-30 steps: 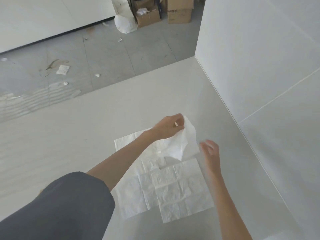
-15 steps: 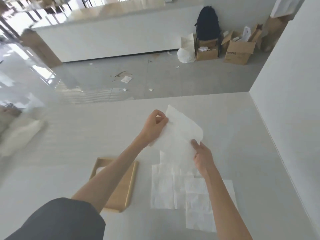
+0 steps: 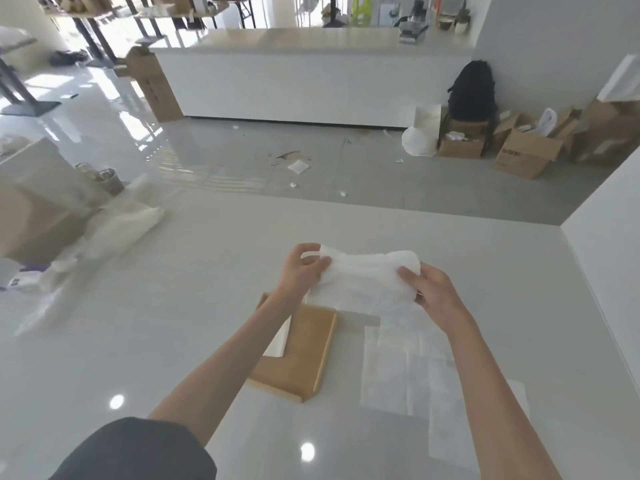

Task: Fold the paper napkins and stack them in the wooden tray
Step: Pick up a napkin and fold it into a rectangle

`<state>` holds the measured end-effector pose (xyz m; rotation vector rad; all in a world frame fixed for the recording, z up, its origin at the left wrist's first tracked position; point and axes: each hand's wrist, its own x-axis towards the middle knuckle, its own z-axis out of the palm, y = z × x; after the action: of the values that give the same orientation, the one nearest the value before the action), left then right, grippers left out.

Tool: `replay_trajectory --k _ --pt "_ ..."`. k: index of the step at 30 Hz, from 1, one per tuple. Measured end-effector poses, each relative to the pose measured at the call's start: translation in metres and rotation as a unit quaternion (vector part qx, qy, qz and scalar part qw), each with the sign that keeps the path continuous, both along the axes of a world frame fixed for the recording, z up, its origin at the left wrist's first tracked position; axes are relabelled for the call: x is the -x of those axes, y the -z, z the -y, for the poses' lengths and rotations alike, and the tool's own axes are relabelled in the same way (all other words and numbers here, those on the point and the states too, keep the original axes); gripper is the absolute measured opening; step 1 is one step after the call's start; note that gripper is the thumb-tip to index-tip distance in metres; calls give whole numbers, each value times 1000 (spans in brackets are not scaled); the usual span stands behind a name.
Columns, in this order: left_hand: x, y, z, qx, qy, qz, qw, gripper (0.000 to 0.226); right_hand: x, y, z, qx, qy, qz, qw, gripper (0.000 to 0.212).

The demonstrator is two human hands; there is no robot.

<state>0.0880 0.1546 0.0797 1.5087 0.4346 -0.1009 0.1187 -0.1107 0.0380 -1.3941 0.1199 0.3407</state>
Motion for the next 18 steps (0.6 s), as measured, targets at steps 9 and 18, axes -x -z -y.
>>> replay_trajectory --k 9,18 --pt "-3 -5 -111 90 91 -4 992 50 11 -36 -75 1 -11 14 1000 43" --pt "-45 -60 -172 67 142 114 981 54 -15 -97 -135 -21 13 69 997 38"
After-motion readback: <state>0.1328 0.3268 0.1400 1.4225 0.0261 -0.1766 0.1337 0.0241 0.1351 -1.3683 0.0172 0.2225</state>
